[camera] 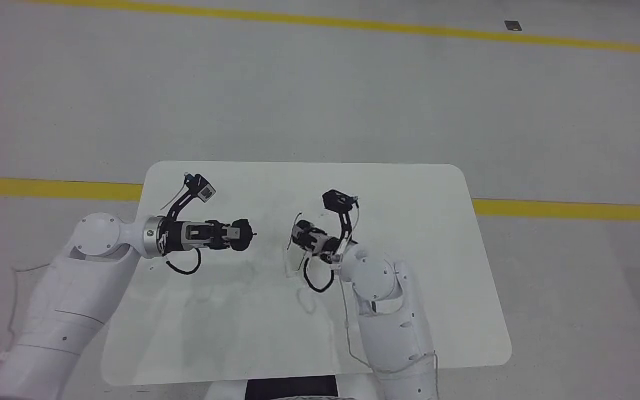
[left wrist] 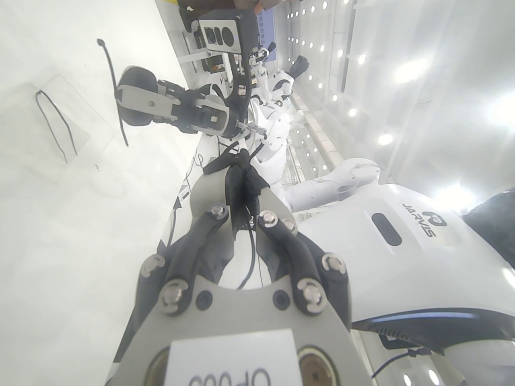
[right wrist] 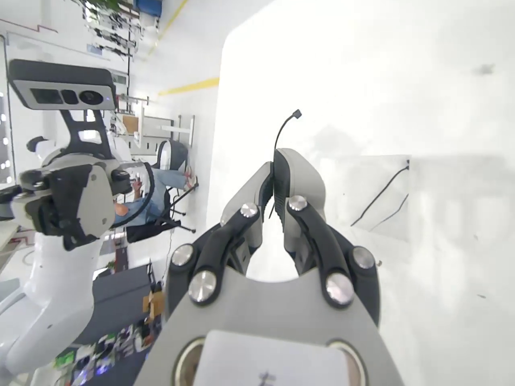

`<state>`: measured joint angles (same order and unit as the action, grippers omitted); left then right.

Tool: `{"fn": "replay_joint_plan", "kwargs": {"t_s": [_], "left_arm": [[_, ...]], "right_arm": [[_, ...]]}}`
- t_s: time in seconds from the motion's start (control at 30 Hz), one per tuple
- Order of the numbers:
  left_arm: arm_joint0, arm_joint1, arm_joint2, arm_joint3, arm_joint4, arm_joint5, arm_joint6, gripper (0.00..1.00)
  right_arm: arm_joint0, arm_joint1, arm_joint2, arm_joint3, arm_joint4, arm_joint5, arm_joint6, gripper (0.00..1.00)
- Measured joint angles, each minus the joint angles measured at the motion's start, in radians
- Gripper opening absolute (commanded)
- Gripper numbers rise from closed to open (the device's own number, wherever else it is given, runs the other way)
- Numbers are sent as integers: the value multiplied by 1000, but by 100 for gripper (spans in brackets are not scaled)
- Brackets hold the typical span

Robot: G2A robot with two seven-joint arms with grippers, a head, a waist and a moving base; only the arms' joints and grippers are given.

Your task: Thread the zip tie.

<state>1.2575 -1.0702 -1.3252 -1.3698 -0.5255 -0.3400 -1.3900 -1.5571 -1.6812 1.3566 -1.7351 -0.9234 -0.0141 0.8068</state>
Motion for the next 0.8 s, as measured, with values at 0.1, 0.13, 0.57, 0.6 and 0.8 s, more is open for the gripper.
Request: {"fn": "replay_joint_plan", "kwargs": {"t_s": [0.1, 0.13, 0.57, 0.6, 0.8], "left_arm": [[0, 0, 0, 0, 0, 0, 0, 0], [0, 0, 0, 0, 0, 0, 0, 0], [0, 0, 0, 0, 0, 0, 0, 0], [0, 0, 0, 0, 0, 0, 0, 0], [0, 0, 0, 0, 0, 0, 0, 0]], "right_arm": [[-59, 5, -24, -47, -19, -36, -125, 0], [-77, 6, -33, -57, -25, -51, -161, 0], [-201, 33, -106, -99, -143, -196, -571, 0], [-205, 35, -106, -104, -143, -204, -583, 0], [-210, 38, -105, -112, -145, -215, -593, 0]]}}
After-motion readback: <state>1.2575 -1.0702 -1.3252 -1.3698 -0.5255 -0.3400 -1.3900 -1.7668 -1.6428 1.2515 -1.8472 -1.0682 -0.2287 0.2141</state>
